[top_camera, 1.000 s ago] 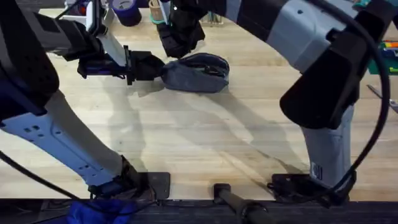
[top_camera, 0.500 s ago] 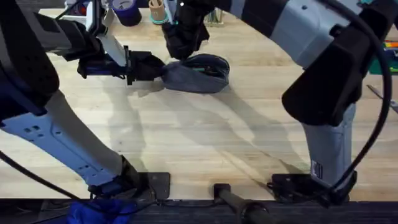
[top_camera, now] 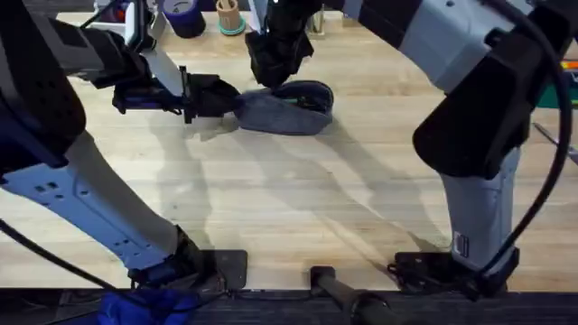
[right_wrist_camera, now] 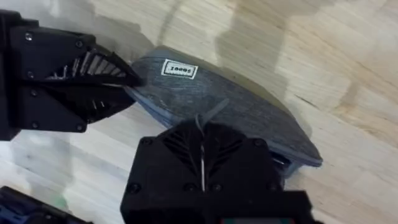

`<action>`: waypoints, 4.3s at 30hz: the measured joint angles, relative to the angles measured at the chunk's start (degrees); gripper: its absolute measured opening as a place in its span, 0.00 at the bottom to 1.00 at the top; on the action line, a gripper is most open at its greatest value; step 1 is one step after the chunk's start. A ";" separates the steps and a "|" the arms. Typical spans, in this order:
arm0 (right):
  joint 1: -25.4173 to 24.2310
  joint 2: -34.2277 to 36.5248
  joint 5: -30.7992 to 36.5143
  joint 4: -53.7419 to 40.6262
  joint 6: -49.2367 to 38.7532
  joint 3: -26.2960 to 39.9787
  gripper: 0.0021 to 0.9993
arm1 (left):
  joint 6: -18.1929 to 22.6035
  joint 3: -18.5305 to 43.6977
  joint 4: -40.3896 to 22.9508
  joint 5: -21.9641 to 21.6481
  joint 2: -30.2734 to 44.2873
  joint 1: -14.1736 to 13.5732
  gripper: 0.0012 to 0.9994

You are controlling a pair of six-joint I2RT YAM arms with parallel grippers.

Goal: Unzip the bag, pick up the pens from the table one at a time and place them inside, then zip the bag closed.

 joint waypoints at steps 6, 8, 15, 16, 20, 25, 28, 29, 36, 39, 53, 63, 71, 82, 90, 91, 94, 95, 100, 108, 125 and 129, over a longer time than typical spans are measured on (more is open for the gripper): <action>-0.04 0.00 0.54 -1.18 -0.89 0.00 0.03 | 0.00 0.00 -0.02 -0.02 0.00 0.00 0.04; -0.13 0.00 0.54 -1.30 -1.09 0.00 0.03 | 0.00 0.00 -0.01 -0.02 0.00 0.00 0.04; -1.59 0.00 0.30 -2.74 -1.66 0.00 0.03 | 0.00 0.00 0.00 -0.04 0.00 0.00 0.04; -1.83 0.00 0.28 -2.80 -1.72 0.00 0.03 | 0.00 0.00 0.00 -0.04 0.00 0.00 0.04; -2.29 0.00 -0.11 -3.13 -2.11 0.00 0.03 | 0.00 0.00 0.02 -0.04 0.00 0.00 0.04; -2.50 0.00 -0.69 -3.27 -2.51 0.00 0.03 | 0.00 0.00 0.01 -0.07 0.00 0.00 0.04; -3.00 0.00 -1.67 -3.42 -2.54 -0.02 0.03 | 0.00 0.00 0.02 -0.07 0.00 0.00 0.04; -3.19 -0.02 -2.07 -3.30 -2.53 -0.15 0.03 | 0.00 0.00 0.02 -0.07 0.00 0.00 0.04; -3.94 -2.85 -3.04 0.78 -2.53 -6.20 0.03 | 0.00 0.00 0.02 -0.09 0.00 0.00 0.04; -4.63 -5.62 -3.30 3.50 -2.53 -11.15 0.03 | 0.00 0.00 0.02 -0.09 0.00 0.00 0.04; -11.45 -17.27 -6.08 10.83 -3.05 -29.30 0.03 | -0.78 0.00 0.02 -0.11 0.00 0.00 0.04; -15.16 -22.96 -7.23 15.68 -3.60 -39.18 0.03 | -1.53 0.00 0.02 -0.15 0.00 0.00 0.04; -18.95 -28.02 -10.23 18.47 -3.67 -45.77 0.03 | -1.74 0.00 -0.02 -0.10 0.00 -0.81 0.04; -23.12 -28.02 -12.93 24.46 -3.86 -53.99 0.03 | -2.05 0.00 -0.02 -0.11 0.00 -0.81 0.04; -24.03 -28.02 -14.53 28.46 -4.28 -57.50 0.03 | -2.80 0.00 -0.02 -0.25 0.00 -0.81 0.04; -24.29 -28.03 -14.87 28.96 -4.28 -57.95 0.03 | -2.82 0.00 -0.02 -0.26 0.00 -0.81 0.04; -25.03 -28.03 -16.12 29.61 -4.28 -59.12 0.03 | -2.97 0.00 -0.04 -0.28 0.00 -0.81 0.04; -25.19 -28.02 -16.34 29.62 -4.45 -59.33 0.03 | -2.99 0.00 -0.04 -0.28 0.00 -0.81 0.04; -25.46 -28.03 -16.61 29.42 -5.58 -59.49 0.03 | -2.99 0.00 -0.04 -0.29 0.00 -0.81 0.04; -27.09 -28.04 -17.08 27.97 -7.48 -59.49 0.03 | -2.99 0.00 -0.04 -0.31 0.00 -0.81 0.04; -30.49 -30.36 -9.47 24.70 -11.71 -60.35 0.30 | -2.99 0.00 -0.02 -0.57 0.00 -0.79 0.04; -30.42 -30.37 -8.47 24.68 -11.76 -60.39 0.90 | -2.99 0.00 0.00 -0.58 0.00 -0.78 0.04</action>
